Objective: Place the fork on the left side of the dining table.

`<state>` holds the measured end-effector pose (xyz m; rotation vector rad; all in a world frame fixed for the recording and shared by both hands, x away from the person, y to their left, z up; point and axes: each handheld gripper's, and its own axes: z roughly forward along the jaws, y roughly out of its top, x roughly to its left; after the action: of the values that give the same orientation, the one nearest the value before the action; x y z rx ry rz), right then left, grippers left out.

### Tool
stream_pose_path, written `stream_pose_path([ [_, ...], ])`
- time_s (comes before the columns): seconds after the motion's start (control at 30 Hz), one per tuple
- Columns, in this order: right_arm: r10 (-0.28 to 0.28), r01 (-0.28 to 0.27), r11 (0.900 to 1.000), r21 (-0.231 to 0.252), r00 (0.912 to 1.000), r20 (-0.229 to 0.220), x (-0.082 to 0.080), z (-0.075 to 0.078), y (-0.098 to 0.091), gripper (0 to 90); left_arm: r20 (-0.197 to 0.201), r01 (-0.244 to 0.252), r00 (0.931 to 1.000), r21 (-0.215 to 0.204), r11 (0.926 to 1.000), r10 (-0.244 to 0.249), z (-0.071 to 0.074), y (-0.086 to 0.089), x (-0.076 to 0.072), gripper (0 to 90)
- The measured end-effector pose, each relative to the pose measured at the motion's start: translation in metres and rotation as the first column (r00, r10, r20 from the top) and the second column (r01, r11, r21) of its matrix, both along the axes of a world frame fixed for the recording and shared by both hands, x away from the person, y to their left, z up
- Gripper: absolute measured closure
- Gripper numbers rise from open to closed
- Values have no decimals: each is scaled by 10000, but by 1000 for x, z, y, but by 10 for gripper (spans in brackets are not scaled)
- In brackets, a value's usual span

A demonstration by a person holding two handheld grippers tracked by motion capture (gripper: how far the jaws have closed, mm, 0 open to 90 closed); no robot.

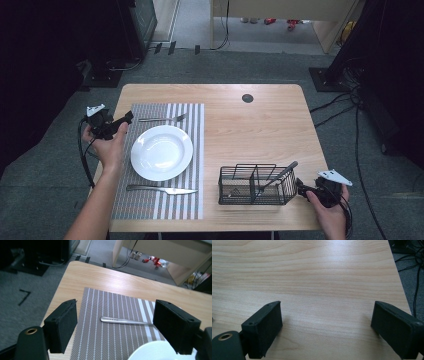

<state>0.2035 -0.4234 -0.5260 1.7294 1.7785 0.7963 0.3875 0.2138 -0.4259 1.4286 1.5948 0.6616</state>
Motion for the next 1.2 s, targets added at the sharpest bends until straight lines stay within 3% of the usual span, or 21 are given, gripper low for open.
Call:
stream_pose_path([
  [0.07,-1,1,10000,-2,10000,1,0,0,0,97,142,102,9998,262,9996,-106,1,-1,-7,196],
  [0.27,0,0,10000,-3,10000,2,0,0,0,97,319,526,9980,518,9973,-543,0,-2,-26,165],
  [0.43,0,0,10000,-2,10000,2,0,0,0,97,349,562,9976,1079,9926,-603,-1,-4,-41,154],
  [0.6,-1,1,10000,-1,10000,1,0,0,0,97,405,645,9967,1384,9883,-707,-3,-6,-59,154],
  [0.9,-1,1,10000,-6,10000,1,0,0,0,97,325,1037,9929,2294,9678,-1142,-15,-14,-94,154],
  [1.2,-6,6,10000,-8,10000,-14,0,0,0,97,220,1142,9922,2335,9656,-1227,-29,-10,-128,154],
])
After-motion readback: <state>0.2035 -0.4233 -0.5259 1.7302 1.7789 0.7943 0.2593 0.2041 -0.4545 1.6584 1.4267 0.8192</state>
